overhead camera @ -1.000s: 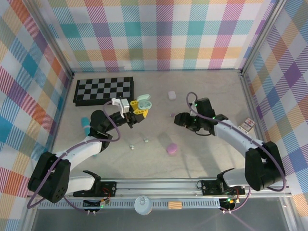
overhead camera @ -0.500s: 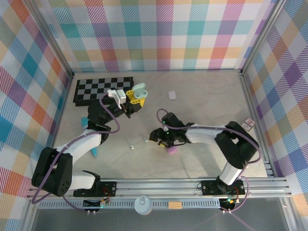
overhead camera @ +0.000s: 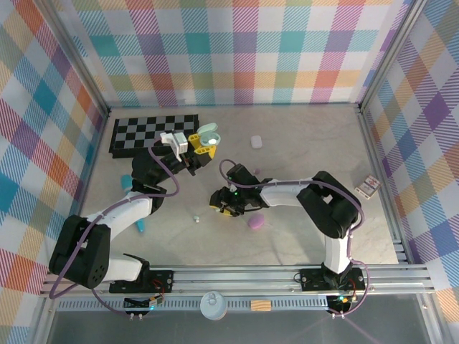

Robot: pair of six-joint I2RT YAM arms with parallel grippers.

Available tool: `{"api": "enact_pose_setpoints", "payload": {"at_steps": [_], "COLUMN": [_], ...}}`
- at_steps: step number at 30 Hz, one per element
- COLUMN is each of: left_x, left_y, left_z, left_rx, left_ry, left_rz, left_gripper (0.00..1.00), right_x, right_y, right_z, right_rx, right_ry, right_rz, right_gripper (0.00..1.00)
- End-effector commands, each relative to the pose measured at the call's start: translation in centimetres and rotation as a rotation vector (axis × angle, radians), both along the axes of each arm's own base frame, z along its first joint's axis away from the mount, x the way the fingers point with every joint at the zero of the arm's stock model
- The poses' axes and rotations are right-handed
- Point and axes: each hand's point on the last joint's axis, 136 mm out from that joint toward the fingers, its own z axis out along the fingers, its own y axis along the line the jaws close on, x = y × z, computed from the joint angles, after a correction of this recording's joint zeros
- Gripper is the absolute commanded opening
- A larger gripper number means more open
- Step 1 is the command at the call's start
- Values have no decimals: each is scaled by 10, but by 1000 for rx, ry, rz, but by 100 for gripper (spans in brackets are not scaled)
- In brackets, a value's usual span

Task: Insert the wireless bluetooth earbuds into the charging case

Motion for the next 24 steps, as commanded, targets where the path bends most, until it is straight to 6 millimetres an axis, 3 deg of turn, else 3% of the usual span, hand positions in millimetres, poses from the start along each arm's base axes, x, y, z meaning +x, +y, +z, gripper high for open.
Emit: {"api": "enact_pose_setpoints", "payload": {"at_steps": [1, 12, 24], "left_x": [-5, -6, -6], "left_y": [4, 4, 5], "left_z": [17, 17, 17], "left_rx": [-19, -20, -21], "left_ry": [-67, -66, -63], "left_rz": [-4, -2, 1], "left_gripper": [32, 32, 32], "right_x": [2, 18, 7], "right_y": [9, 17, 20], "right_z": [-1, 8, 2], "right_rx": [16, 50, 63], "right_ry": [12, -44, -76], "right_rz": [18, 64, 185], "right_gripper": [53, 47, 47]}}
